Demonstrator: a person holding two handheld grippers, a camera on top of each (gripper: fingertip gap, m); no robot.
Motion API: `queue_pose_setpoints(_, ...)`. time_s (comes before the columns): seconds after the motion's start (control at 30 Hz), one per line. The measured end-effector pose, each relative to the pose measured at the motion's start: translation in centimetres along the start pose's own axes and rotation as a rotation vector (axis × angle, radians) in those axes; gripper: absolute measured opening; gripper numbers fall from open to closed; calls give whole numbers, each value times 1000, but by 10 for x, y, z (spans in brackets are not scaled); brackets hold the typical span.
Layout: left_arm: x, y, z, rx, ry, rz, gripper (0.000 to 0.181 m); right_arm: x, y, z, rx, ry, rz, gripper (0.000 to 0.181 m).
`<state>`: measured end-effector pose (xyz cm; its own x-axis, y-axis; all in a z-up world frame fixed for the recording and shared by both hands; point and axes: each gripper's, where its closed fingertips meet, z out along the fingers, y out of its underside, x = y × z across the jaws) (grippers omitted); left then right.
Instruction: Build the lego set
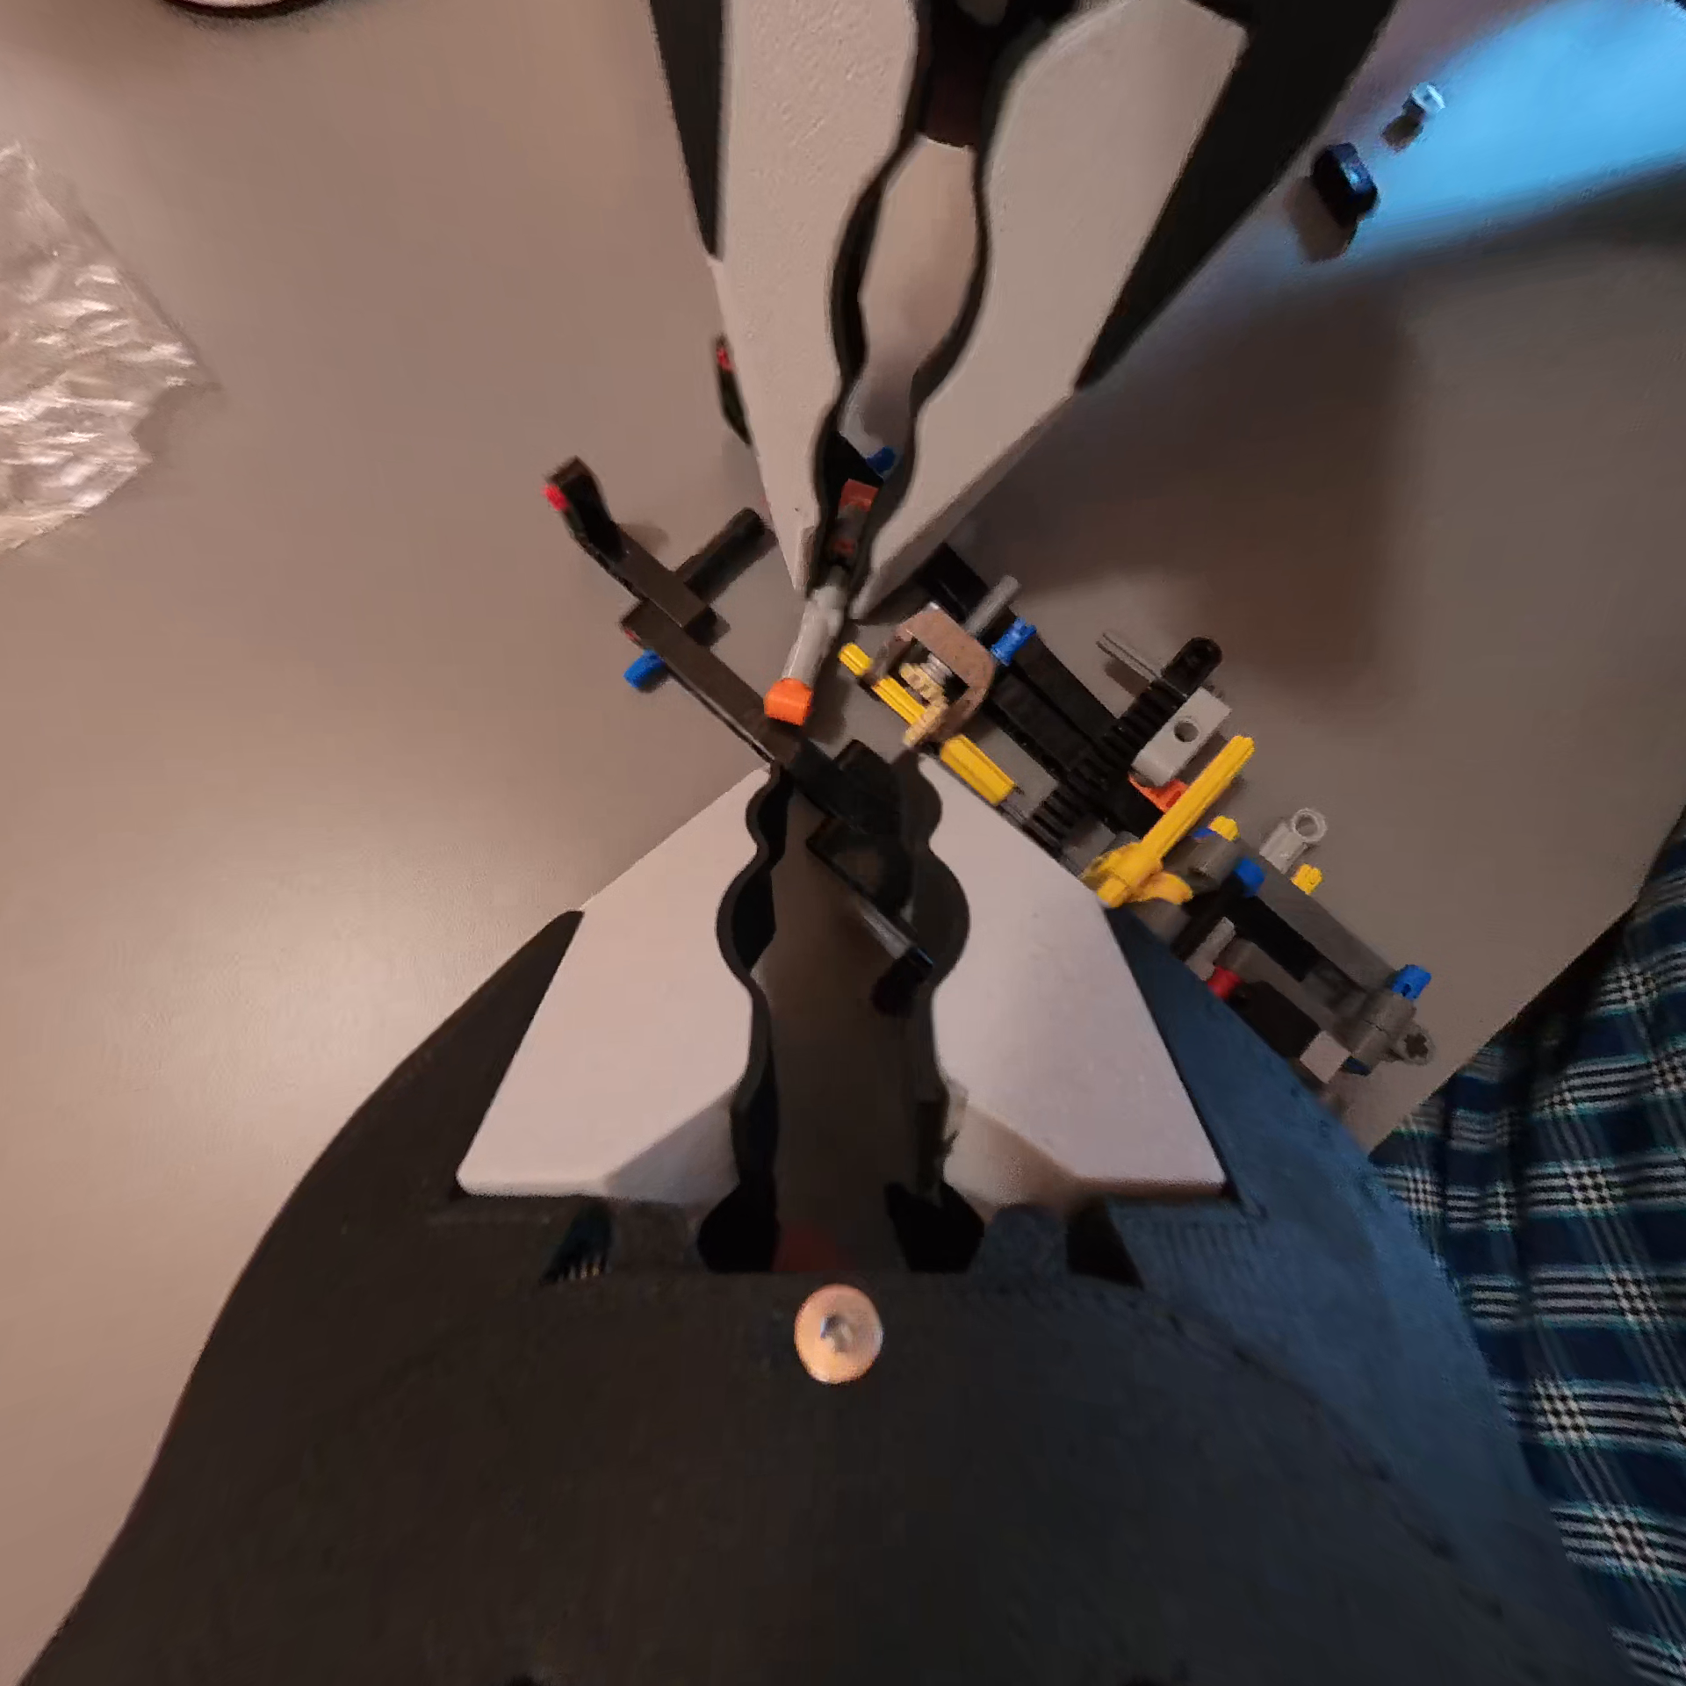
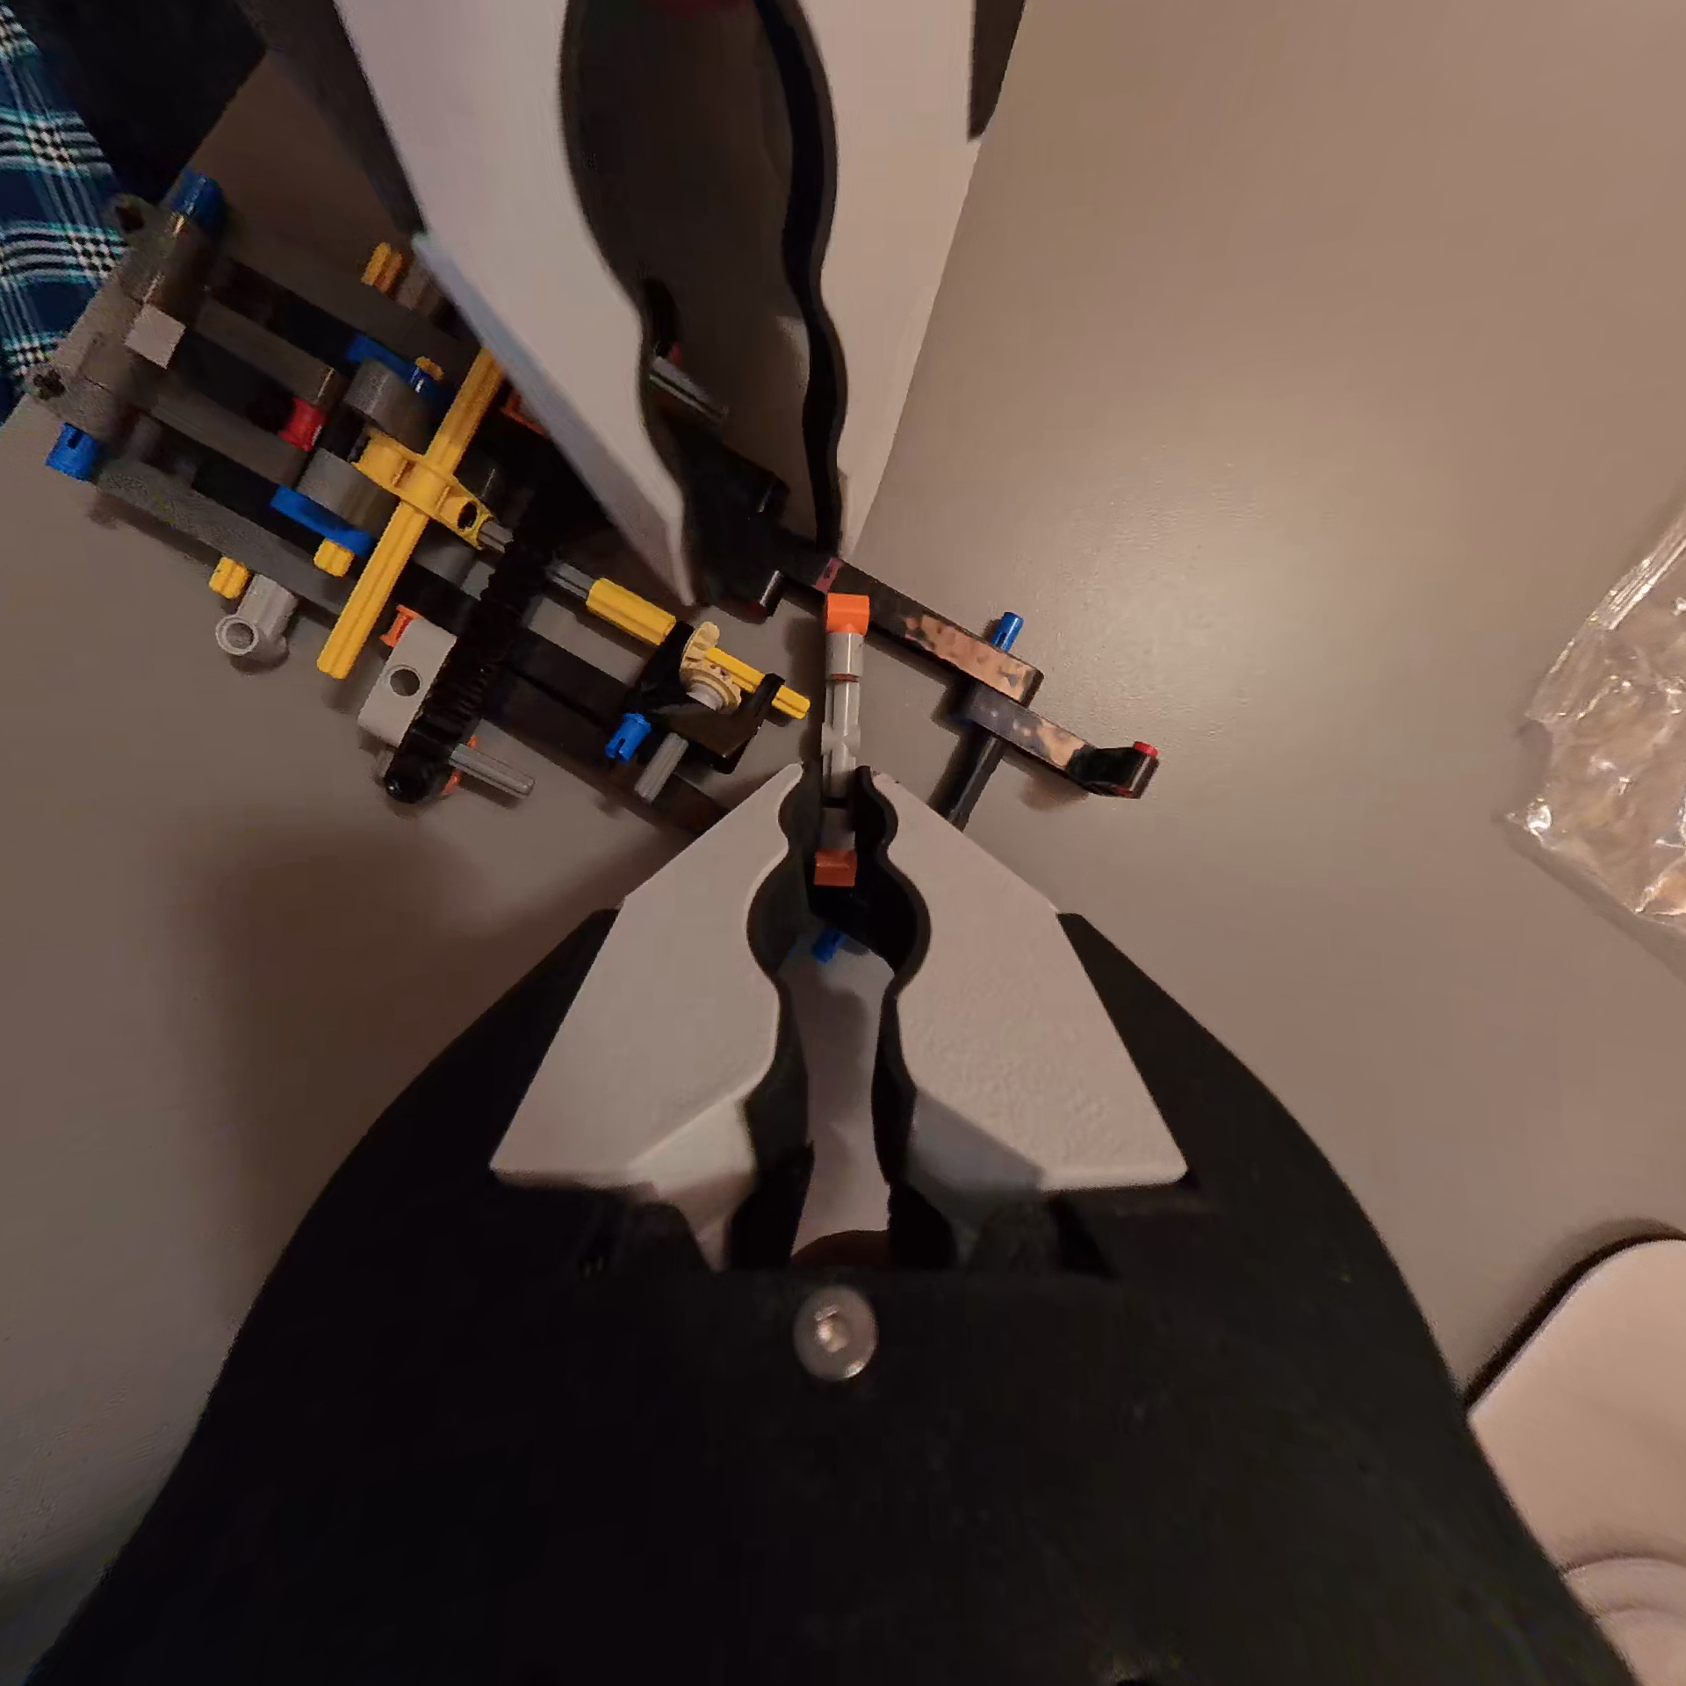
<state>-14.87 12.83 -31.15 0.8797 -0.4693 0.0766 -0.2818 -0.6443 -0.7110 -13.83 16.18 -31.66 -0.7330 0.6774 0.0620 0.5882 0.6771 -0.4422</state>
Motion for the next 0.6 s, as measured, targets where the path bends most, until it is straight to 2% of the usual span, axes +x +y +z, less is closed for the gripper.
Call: queue_pose_setpoints(0.6, 0, 1, 1, 25, -47, 15, 19, -3, -2, 0, 11, 69, 145, 3)
